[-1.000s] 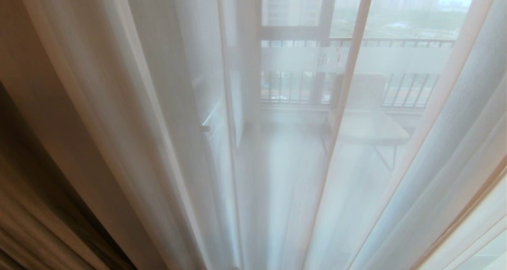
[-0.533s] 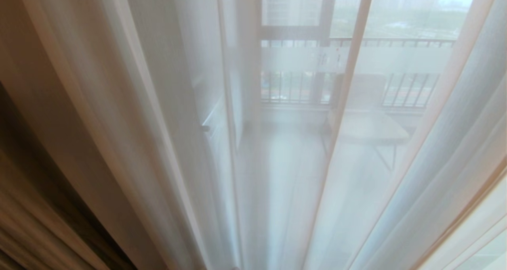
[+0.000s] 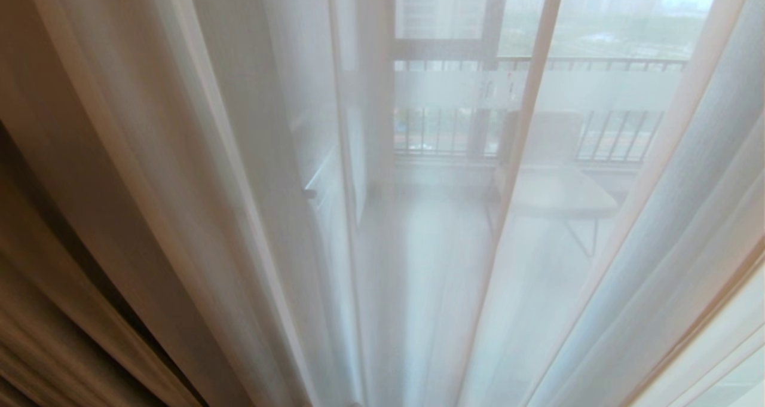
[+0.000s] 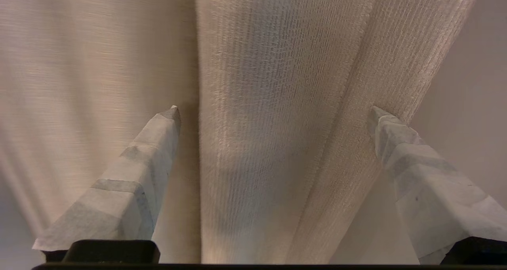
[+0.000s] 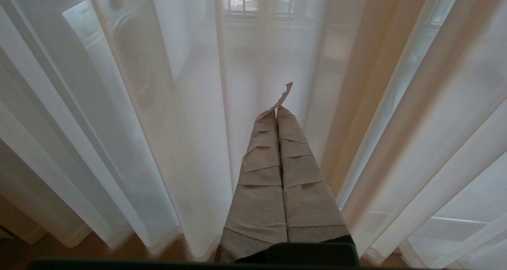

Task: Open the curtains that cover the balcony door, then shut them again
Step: Close the outer curtains on both sides

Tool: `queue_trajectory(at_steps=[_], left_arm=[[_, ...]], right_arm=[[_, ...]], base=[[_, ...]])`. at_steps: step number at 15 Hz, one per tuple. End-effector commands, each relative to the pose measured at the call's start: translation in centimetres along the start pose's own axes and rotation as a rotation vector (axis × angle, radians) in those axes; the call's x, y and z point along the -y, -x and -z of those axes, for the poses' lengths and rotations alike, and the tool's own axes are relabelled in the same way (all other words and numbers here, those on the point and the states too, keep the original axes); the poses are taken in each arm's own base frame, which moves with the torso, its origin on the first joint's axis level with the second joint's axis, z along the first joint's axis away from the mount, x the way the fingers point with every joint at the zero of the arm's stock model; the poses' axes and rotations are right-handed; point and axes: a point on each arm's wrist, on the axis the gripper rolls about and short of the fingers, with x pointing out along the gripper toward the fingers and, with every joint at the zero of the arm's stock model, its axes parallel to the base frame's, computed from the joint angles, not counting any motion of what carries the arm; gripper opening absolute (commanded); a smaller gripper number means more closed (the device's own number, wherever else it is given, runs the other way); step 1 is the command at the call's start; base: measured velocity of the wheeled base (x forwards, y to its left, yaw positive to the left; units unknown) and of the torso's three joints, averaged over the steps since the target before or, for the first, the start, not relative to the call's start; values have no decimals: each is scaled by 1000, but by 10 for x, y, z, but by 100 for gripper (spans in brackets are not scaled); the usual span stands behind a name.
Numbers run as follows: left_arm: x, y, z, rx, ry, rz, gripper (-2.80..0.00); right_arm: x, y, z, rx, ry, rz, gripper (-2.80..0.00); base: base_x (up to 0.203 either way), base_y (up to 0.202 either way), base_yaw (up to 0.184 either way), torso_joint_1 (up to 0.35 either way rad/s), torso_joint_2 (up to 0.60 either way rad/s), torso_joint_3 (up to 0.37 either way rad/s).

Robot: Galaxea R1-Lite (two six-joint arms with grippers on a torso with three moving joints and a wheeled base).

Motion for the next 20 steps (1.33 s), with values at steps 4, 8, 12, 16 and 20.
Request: queue_trajectory(at_steps=[4,8,12,16,20], left_arm=[[12,-4,2,-5,36,68,0],[9,-8,10,-35,48,143,0],[5,-16,21,-15,43,182,0],[-4,-20,28,2,55,200,0],[-11,-24,33,40,45,201,0]], right_arm=[[0,0,0,-1,0,-1,-280],[0,0,0,-1,0,-1,-280],[0,0,0,-2,0,-1,-280],[0,0,0,-1,0,-1,-280],[0,0,0,0,0,-1,-280]], base=[[0,0,0,0,0,0],[0,0,0,0,0,0],[0,0,0,0,0,0],[0,0,0,0,0,0],[0,0,0,0,0,0]])
